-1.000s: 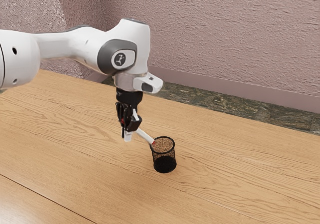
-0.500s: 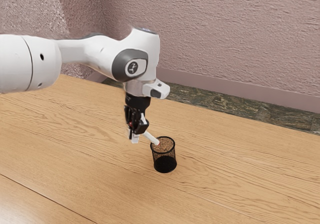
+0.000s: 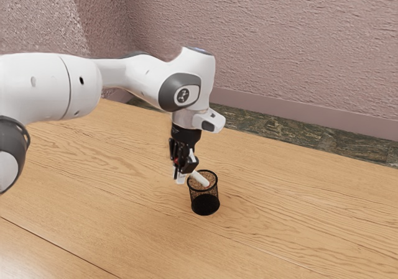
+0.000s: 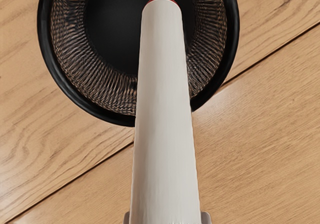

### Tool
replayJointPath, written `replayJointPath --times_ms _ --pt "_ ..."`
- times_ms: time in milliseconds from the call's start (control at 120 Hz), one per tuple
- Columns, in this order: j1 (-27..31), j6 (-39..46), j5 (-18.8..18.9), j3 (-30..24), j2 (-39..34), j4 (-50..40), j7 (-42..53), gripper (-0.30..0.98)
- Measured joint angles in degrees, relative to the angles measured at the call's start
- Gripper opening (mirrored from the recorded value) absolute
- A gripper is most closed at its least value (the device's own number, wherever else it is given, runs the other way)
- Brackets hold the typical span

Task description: Put the marker into the pen holder.

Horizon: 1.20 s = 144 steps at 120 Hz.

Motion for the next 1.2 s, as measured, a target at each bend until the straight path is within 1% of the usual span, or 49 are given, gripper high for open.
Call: replayJointPath --times_ms 183,300,425,500,567,600,658,683,717,767,833,933,1200 --pt "1.0 0.4 0.0 -0.3 3.1 1.3 0.2 -0.05" --pt "1.3 1.0 -0.1 -0.3 3.6 1.3 0.4 -0.04" --pt "1.4 1.1 -0.6 -0.2 3.6 1.3 0.7 0.24" --pt "1.4 1.1 -0.7 -0.2 3.3 1.3 0.8 0.37" --pt "1.5 1.1 -0.7 -0.2 0.7 1.3 0.9 0.45" --pt "2.0 1.1 -0.6 -0.3 -2.1 1.1 0.9 0.48" --pt "4.1 1.4 -0.2 -0.2 -9.1 0.4 1.0 0.52" --pt "6.1 1.8 0.1 -0.8 -12.0 0.1 1.0 0.54" --pt "10.3 2.1 0.3 -2.7 -15.3 -0.2 1.0 0.55" --pt "14.9 2.4 0.6 -4.6 -18.1 0.1 1.1 0.58" --pt "17.4 2.6 0.8 -4.6 -18.9 0.9 1.2 0.6" --pt "18.3 2.0 1.0 -3.9 -18.9 1.3 1.3 0.62" --pt "15.1 0.8 1.2 -3.7 -18.8 1.4 1.6 0.65"
